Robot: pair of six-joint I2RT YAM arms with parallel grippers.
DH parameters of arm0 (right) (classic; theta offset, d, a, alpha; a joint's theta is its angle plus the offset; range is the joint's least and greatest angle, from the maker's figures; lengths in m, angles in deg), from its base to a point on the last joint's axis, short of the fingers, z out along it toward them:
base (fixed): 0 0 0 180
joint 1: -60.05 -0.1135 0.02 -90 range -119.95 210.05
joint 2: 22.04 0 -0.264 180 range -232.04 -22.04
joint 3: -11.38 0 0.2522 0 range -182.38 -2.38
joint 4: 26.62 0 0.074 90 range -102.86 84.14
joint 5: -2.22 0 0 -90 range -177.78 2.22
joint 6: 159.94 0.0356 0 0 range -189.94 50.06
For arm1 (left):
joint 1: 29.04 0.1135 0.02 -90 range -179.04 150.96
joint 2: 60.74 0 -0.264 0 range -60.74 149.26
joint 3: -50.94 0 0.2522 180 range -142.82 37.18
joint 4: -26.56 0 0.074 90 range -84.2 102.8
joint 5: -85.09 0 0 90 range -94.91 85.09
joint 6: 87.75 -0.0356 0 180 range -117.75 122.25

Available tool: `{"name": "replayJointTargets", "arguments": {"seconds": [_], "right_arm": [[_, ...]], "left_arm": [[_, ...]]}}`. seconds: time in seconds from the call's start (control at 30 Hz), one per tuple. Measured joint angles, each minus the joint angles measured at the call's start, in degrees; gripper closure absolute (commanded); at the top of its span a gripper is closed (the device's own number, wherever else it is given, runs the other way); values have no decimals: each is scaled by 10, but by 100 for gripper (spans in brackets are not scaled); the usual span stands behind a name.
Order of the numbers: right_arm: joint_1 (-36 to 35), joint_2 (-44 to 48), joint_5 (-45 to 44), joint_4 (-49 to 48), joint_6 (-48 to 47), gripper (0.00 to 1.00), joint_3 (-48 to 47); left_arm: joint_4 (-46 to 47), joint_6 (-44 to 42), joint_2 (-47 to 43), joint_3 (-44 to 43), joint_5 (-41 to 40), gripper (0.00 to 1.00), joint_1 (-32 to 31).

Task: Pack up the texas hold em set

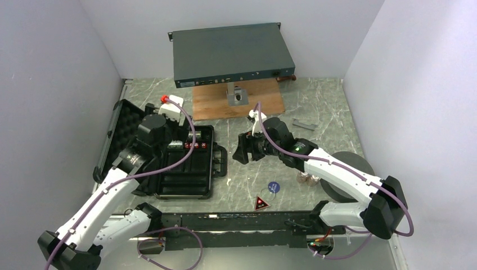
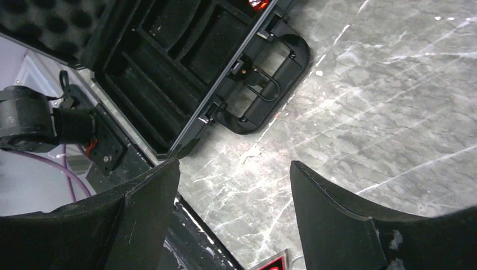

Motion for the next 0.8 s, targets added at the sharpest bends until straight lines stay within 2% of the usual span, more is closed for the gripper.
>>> {"name": "replayJointTargets", "arguments": {"seconds": [0.17,0.53,0.8], "right_arm": [[0,1,-27,12,3,25,0],[0,3,-121,87,45,24,7],[0,17,-172,162,70,24,31]], "left_arm": [[-42,38,22,-47,30,0,2],[-54,42,-1,-13,131,0,3],[-55,41,7,-13,170,0,3]]}}
